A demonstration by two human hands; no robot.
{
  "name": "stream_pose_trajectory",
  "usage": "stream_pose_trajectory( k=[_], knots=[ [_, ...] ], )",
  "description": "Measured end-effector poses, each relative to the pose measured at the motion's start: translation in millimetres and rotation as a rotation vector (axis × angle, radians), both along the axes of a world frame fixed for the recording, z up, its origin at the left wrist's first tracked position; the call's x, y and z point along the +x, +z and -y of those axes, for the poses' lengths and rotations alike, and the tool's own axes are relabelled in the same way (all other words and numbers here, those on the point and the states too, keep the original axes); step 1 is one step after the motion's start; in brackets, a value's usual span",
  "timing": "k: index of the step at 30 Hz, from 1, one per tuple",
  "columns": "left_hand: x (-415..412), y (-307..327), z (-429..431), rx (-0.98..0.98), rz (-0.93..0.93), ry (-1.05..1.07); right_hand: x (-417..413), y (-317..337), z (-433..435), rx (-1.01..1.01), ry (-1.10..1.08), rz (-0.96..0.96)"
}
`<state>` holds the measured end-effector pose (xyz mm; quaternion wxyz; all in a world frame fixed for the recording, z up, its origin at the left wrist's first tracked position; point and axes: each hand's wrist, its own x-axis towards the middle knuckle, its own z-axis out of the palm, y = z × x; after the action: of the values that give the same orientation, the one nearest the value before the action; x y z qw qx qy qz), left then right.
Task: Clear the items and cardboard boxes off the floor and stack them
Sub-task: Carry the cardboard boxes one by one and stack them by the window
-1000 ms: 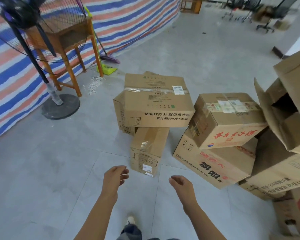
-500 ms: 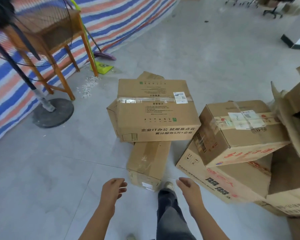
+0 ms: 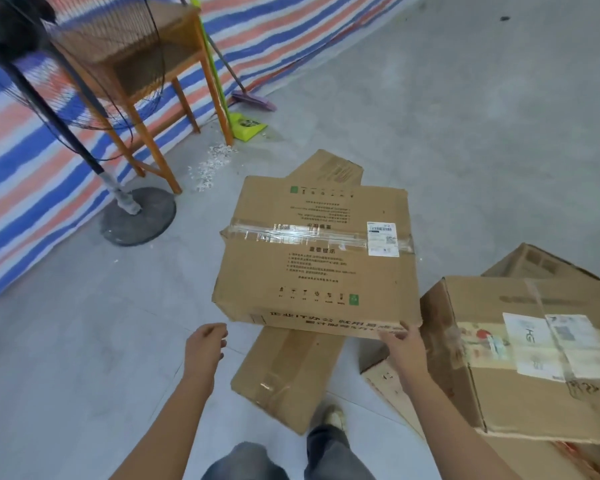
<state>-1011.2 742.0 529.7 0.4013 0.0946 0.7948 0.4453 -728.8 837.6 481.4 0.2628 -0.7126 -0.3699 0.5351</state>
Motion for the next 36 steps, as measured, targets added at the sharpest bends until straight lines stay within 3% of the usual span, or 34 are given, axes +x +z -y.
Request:
stream_pose_trajectory(
  k=[15, 25, 30, 36],
  knots=[
    [-44, -47, -54, -0.235, -0.081, -0.142, 26, -40, -48, -0.197, -0.008, 0.222],
    [-70, -83, -86, -0.306, 0.038, -0.166, 25, -59, -73, -0.277, -0.069, 0.224],
    [-75, -87, -95, -0.246, 0.105, -0.088, 22, -62, -81, -0.296, -0.134, 0.164],
    [-98, -51, -117, -0.005, 0.097, -0.016, 13, -11, -91, -0.124, -0.129, 0.184]
  ],
)
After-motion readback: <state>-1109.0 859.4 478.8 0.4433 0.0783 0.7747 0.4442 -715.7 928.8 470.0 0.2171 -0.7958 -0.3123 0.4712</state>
